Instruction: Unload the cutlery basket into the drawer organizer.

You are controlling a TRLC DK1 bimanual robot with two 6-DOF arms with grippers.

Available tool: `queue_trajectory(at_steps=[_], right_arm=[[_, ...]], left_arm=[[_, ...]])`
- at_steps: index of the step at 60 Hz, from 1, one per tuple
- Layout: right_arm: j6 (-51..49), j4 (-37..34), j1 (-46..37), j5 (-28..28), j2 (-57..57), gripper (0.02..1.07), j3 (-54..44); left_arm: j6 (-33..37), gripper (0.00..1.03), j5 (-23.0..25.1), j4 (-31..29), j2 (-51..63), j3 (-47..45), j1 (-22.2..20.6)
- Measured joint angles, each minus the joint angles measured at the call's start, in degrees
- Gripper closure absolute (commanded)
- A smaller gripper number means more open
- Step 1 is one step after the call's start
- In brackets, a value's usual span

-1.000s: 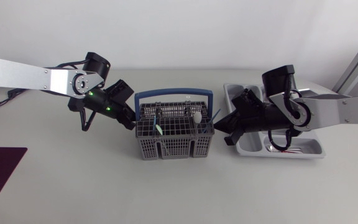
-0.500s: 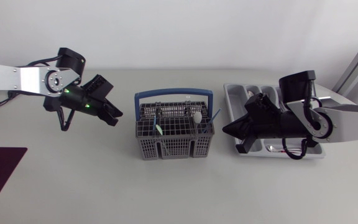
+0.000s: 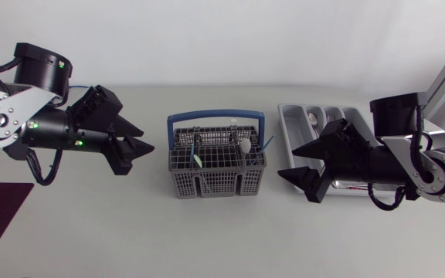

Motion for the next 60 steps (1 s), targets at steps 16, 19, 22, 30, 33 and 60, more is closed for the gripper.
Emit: queue_trajectory(at_steps=[16,19,22,30,33,60], right_arm=[[-0.44,-0.85,1.03,0.22,-2.99,0.07,-1.90],[-0.44,-0.87,1.22,0.22,-3.10,0.07,-2.45],[-0.44,-0.85,1.36,0.22,-3.10,0.07,-2.97],[-0.63,-1.07,1.40,0.22,-3.43,0.07,-3.65],[-0.63,-1.03,1.40,0.22,-3.61,0.07,-3.65],[-1.11,-1.03,1.40,0.22,-3.72,0.07,-3.67]], left_arm=[[-1.27,0.11,0.00,0.68,-4.02,-1.51,-8.46],[-1.68,0.12,-0.02,1.64,-3.93,-1.53,-9.01],[-1.81,0.12,-0.04,3.13,-3.80,-1.64,-9.68],[-1.90,0.14,-1.36,11.06,-3.37,-4.55,-12.02],[-1.88,0.18,-1.36,12.66,-2.78,-5.40,-12.59],[-0.39,0.36,-3.72,21.49,5.38,-6.01,-13.77]])
